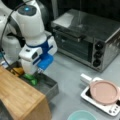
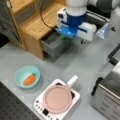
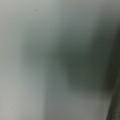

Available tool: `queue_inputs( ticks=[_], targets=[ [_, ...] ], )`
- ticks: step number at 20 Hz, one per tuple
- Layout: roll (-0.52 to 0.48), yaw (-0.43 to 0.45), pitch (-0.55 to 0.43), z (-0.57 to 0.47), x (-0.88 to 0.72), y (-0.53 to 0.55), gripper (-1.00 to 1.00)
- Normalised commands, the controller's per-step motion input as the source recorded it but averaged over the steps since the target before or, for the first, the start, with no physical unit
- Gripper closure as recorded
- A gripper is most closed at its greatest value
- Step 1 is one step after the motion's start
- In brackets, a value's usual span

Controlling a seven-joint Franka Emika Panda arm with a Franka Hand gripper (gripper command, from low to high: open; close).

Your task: Open the drawer. Pick up the carrot. Put the carrots in the drawer.

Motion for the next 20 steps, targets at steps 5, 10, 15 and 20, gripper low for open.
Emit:
queue_inputs(
  ticks=[5,10,15,20],
  targets=[
    [0.047,-0.179,-0.097,-0.05,-0.07,0.38,-1.00],
    [0.046,-0.157,-0.099,-0.06,-0.08,0.33,-1.00],
    [0.048,-0.128,-0.099,-0.07,-0.09,0.21,-1.00],
    [0.034,-0.118,-0.104,-0.07,-0.09,0.18,-1.00]
  ],
)
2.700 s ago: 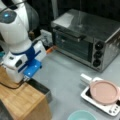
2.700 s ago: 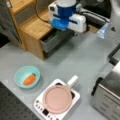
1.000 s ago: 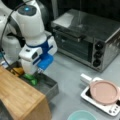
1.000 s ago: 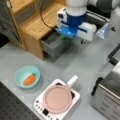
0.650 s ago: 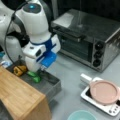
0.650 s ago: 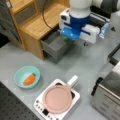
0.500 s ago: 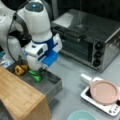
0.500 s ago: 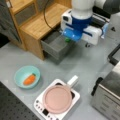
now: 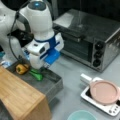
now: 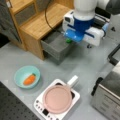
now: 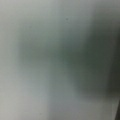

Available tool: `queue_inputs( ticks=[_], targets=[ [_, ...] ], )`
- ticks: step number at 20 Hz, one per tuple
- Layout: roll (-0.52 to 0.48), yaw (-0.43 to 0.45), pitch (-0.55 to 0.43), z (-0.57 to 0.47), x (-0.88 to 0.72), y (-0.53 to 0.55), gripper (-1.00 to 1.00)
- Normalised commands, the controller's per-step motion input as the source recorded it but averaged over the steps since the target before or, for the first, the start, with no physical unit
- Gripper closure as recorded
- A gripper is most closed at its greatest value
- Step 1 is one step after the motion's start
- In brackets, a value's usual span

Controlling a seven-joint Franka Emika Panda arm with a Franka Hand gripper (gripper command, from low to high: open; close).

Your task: Open the drawer. Pick up the carrot. Put the carrots in the drawer.

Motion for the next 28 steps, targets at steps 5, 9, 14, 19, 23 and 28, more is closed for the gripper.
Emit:
queue_inputs(
  ticks=[5,9,14,19,23,28],
  targets=[
    [-0.008,-0.074,-0.095,0.02,-0.06,0.04,-1.00],
    [-0.003,-0.042,-0.040,0.23,-0.04,-0.11,-1.00],
    [0.026,-0.019,0.018,0.21,0.03,-0.08,-1.00],
    [0.052,-0.013,0.058,0.12,0.14,0.00,-1.00],
    [0.076,-0.008,0.071,0.15,0.35,-0.02,-1.00],
    [0.075,-0.040,0.121,0.24,0.62,-0.07,-1.00]
  ],
)
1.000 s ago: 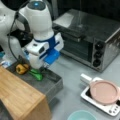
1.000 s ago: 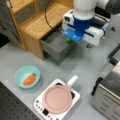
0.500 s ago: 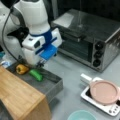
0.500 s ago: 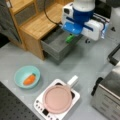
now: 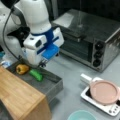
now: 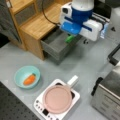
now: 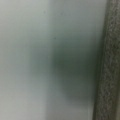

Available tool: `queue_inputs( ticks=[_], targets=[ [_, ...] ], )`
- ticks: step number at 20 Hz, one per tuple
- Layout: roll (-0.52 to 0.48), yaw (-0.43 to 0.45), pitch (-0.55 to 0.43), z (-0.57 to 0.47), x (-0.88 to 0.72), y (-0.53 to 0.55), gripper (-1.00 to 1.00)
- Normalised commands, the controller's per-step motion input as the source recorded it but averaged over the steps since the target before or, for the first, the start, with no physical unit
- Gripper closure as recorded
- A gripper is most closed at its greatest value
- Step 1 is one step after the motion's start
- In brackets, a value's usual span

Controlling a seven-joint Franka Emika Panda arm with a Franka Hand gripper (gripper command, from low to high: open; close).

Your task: Open the drawer. Pick up the carrot. Put the carrots in the drawer.

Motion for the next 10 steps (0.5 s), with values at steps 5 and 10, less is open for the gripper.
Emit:
queue_inputs(
  ticks=[5,10],
  targets=[
    [0.071,-0.114,0.197,0.23,0.57,-0.07,-1.00],
    [0.106,-0.112,0.232,0.22,0.59,-0.14,-1.00]
  ],
)
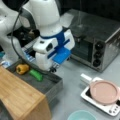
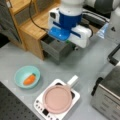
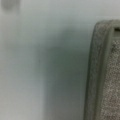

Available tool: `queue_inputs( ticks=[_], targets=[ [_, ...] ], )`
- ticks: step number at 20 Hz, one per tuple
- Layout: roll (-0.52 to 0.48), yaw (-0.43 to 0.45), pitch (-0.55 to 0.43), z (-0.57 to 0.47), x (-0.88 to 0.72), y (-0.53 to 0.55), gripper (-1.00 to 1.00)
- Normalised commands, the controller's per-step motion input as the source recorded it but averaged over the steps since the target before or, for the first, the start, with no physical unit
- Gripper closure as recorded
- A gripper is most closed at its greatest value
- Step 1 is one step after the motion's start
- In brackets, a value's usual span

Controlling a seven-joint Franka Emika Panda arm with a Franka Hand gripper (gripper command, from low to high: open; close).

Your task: Open the drawer. Pick up the carrot. Put the carrots in the drawer.

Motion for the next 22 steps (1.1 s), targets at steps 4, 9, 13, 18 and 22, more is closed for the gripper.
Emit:
queue_inputs(
  ticks=[4,9,13,18,22],
  targets=[
    [0.123,-0.080,0.260,0.23,0.55,-0.21,-1.00],
    [0.120,-0.040,0.324,0.20,0.57,-0.28,-1.00],
    [0.079,0.003,0.328,0.18,0.55,-0.25,-1.00],
    [0.082,0.067,0.288,0.08,0.60,-0.30,-1.00],
    [0.089,0.089,0.264,0.01,0.54,-0.31,-1.00]
  ],
)
